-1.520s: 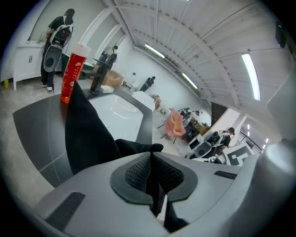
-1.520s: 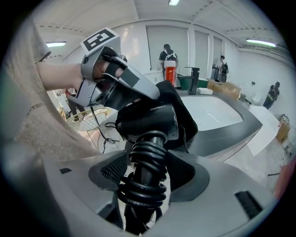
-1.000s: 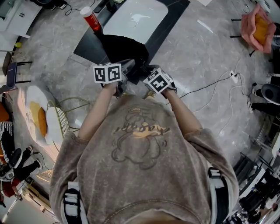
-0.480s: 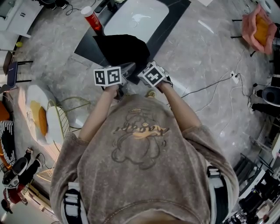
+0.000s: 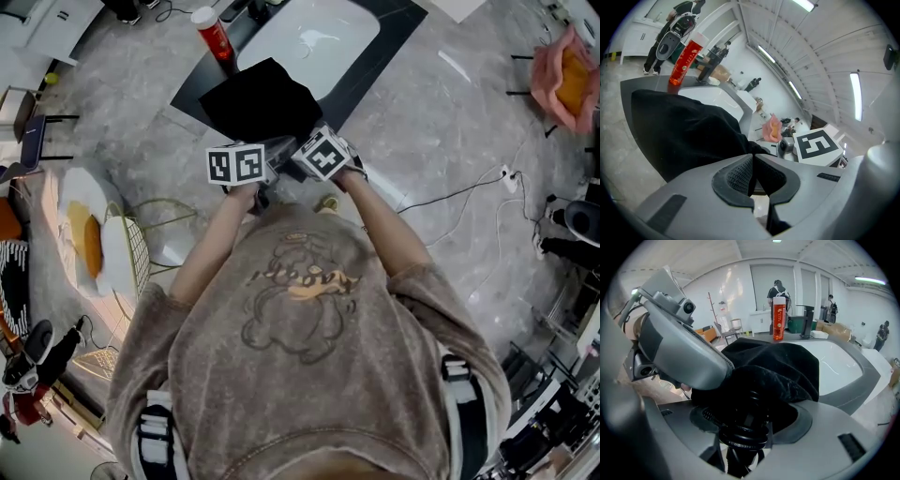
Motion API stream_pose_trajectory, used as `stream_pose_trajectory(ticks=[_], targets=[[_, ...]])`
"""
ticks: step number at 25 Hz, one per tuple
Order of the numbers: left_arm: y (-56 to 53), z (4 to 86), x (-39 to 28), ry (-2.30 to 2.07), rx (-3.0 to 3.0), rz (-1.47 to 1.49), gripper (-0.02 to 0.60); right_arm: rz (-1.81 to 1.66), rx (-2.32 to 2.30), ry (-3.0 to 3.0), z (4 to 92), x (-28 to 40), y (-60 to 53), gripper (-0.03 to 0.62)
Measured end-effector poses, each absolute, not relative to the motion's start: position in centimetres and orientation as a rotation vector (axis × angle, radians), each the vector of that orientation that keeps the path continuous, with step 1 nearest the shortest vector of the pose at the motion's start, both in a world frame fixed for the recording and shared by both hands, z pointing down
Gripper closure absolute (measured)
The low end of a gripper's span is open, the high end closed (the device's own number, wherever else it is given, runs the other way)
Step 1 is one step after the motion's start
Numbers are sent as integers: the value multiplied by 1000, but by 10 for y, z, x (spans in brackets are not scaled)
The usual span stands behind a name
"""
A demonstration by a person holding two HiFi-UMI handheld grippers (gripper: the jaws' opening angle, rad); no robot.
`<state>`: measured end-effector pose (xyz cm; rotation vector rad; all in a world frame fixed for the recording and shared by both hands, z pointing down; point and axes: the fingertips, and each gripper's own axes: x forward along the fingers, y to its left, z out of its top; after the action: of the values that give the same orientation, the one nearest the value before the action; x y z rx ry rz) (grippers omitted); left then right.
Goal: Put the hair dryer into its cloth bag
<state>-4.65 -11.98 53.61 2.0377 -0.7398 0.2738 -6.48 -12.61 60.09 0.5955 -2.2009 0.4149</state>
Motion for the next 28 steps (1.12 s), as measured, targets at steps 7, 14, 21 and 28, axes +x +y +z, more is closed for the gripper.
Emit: stream_pose_trajectory(ticks=[7,14,21,28], targets=[[-129,548,-60,-781,1980,252,551,399,600,-2247,609,-80,-137,326],[-132,554,-62,-786,1959,272,551,404,581,-2265,617,-83,-140,324],[-134,560,-60,-783,1955,292,551,419,587,-2254,631,-77,-140,318],[-135,561,-59,-788,1953,297,551,403,599,-2246,633,-75,-141,316]])
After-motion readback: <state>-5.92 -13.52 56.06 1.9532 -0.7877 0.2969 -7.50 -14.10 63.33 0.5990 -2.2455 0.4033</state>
